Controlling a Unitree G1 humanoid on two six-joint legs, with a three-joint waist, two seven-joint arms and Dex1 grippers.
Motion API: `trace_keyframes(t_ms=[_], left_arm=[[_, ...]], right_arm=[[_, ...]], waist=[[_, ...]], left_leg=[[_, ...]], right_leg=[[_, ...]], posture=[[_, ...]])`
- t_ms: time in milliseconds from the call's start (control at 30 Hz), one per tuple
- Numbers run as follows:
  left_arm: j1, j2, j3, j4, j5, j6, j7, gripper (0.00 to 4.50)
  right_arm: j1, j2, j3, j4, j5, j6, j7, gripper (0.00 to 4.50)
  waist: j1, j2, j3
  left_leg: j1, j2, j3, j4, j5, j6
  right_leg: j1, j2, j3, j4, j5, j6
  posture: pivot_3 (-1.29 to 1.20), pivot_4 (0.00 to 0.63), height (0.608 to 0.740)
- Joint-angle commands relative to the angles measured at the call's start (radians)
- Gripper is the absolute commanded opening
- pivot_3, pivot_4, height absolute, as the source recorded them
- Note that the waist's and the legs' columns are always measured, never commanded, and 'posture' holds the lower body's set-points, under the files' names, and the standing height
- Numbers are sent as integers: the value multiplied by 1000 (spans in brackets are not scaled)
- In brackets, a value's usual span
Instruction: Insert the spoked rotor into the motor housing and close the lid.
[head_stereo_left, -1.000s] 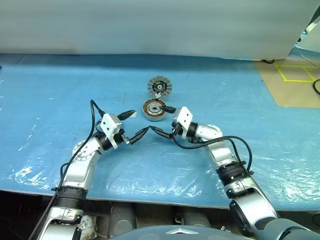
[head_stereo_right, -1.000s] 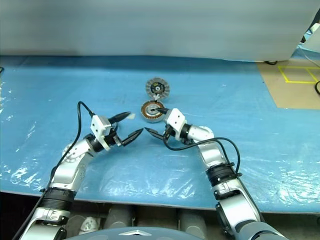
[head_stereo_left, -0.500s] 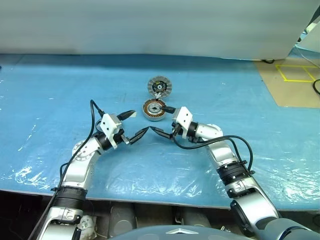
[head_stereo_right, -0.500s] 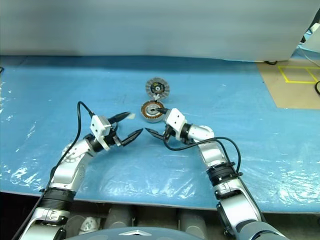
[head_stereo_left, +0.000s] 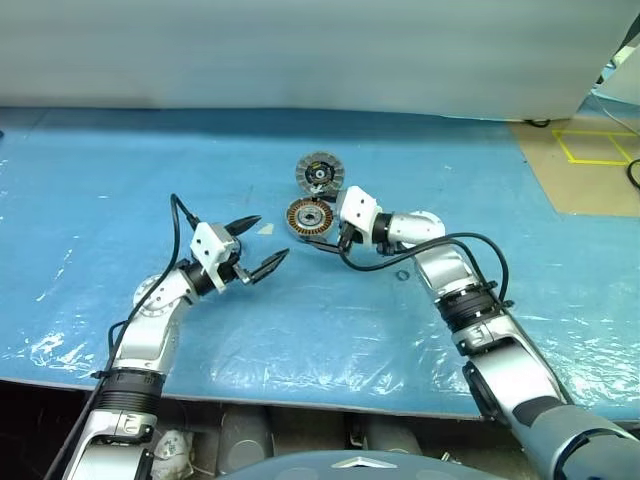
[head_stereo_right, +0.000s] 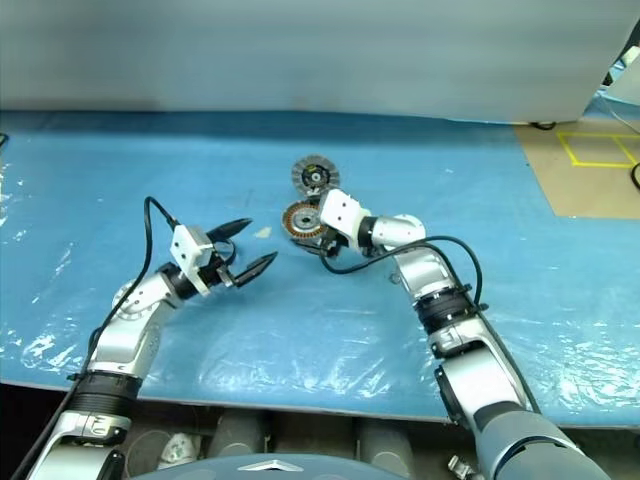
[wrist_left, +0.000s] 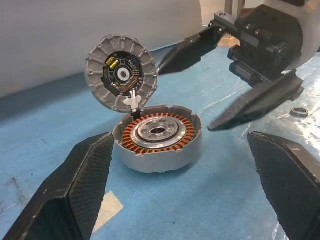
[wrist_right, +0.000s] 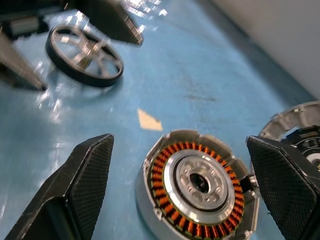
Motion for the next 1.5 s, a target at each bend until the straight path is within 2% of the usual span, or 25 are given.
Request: trace_keyframes(t_ms=[33,333,367,433,800,1000,1133,1300,1400,1500], left_arm=[[0,9,24,-21,-14,-8,4,4482],[17,10,23,-32,-10,-11,21,4482],[19,10,21,-33,-9,-11,22,4495],[22,11,18,-35,-7,-10,22,4500],[14,10,17,-32,-6,-10,27,4500],[5,8,13,-22,-4,-11,26,4500],[3,10,16,-23,-5,-13,25,4500],[9,18,22,-42,-15,-6,20,4500],[18,27,21,-59,-22,0,9,4500],[28,34,22,-78,-30,10,5,4500]], right_arm=[[-43,-24,28,18,-18,-14,62,4500],[-99,-26,82,158,-113,-107,52,4500],[-106,-21,88,176,-129,-113,38,4310],[-116,-14,95,209,-155,-128,11,3876],[-143,-12,84,273,-193,-207,-53,42],[-141,1,67,239,-163,-238,-58,15],[-116,4,46,144,-67,-214,54,15],[-54,-44,55,-18,36,-153,238,15],[18,-108,88,-122,49,-115,341,15],[85,-154,113,-179,40,-98,381,15]], waist=[[0,0,0],[0,0,0],[0,0,0],[0,0,0],[0,0,0],[1,0,0],[-1,0,0],[2,0,0],[6,0,0],[9,0,0]], left_leg=[[0,0,0,0,0,0],[0,0,0,1,0,0],[0,0,0,1,0,1],[0,0,0,1,1,1],[0,1,0,2,1,1],[0,1,0,3,1,1],[-1,1,0,3,1,3],[-2,2,0,3,2,3],[-2,2,0,3,2,4],[-1,2,0,3,1,4]], right_leg=[[0,0,0,0,0,0],[0,0,0,1,0,0],[0,0,0,1,0,0],[0,0,0,1,0,0],[0,0,0,2,0,0],[0,0,0,2,0,0],[-1,0,0,2,0,0],[-1,1,-1,2,0,0],[-1,1,-1,1,0,0],[0,1,-1,1,0,0]], posture=[[0,150,740],[0,150,740],[0,150,740],[0,150,740],[0,150,740],[0,150,740],[0,150,740],[0,150,740],[0,150,740],[0,150,740]])
